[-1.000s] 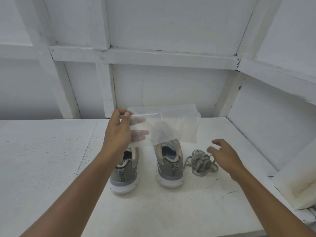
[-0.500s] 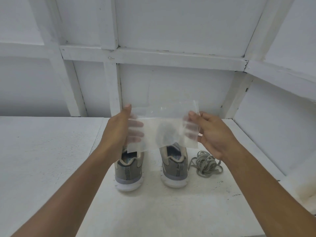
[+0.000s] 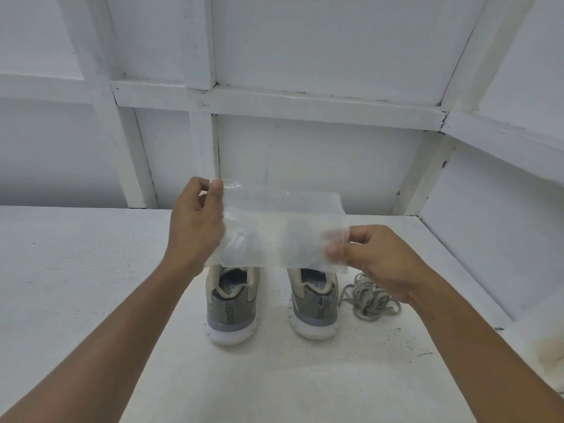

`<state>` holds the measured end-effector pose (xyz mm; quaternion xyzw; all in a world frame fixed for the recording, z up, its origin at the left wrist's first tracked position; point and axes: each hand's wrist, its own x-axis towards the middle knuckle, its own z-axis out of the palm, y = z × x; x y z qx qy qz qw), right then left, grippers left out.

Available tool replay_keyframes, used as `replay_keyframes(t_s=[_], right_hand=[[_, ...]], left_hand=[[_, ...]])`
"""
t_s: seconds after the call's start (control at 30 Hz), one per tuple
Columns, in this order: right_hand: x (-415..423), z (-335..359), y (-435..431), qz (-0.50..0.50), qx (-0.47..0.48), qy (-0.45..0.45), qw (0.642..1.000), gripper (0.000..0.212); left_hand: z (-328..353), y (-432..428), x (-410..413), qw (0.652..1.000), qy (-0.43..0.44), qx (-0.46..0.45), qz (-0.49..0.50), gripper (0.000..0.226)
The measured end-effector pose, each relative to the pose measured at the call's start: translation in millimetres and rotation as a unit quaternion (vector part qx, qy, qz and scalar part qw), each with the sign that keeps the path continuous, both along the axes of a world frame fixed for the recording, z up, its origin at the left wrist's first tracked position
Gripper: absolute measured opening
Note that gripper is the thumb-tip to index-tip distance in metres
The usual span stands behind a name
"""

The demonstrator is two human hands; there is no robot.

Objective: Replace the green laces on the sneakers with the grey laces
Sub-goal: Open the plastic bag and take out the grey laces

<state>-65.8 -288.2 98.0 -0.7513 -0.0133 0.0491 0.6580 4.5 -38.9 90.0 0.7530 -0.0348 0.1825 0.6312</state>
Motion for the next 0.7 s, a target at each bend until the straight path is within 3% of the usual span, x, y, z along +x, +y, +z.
replay_keyframes(t_s=[0.13,0.23,0.3,0.4,0.5,0.6,0.63,0.7], right_hand=[[-2,0,-1,-0.032,-0.018,-0.005,0.999,0.028],[0,3,4,-0.056,0.014,-0.04,0.998,0.017],[1,9,5,-0.076,0.034,-0.059,0.995,0.028],[5,18,6,-0.067,0.018,-0.076,0.995,0.046],[9,27,11,-0.044,0.01,-0.085,0.995,0.045],[13,37,14,-0.021,-0.027,-0.106,0.994,0.029],[13,40,15,-0.017,-0.037,-0.114,0.993,0.024],[13,45,13,-0.015,-0.049,-0.128,0.99,0.018]], left_hand=[[-3,10,6,0.998,-0.024,0.058,-0.001,0.026],[-2,15,8,0.999,-0.011,0.04,-0.005,0.03],[2,19,12,0.999,0.002,0.032,-0.003,0.035],[24,26,20,0.993,-0.034,0.115,0.025,0.047],[62,12,20,0.963,-0.097,0.242,-0.071,0.05],[93,-15,13,0.9,-0.09,0.376,-0.203,0.046],[98,-22,13,0.886,-0.087,0.396,-0.226,0.037],[103,-28,15,0.89,-0.082,0.369,-0.253,0.02]])
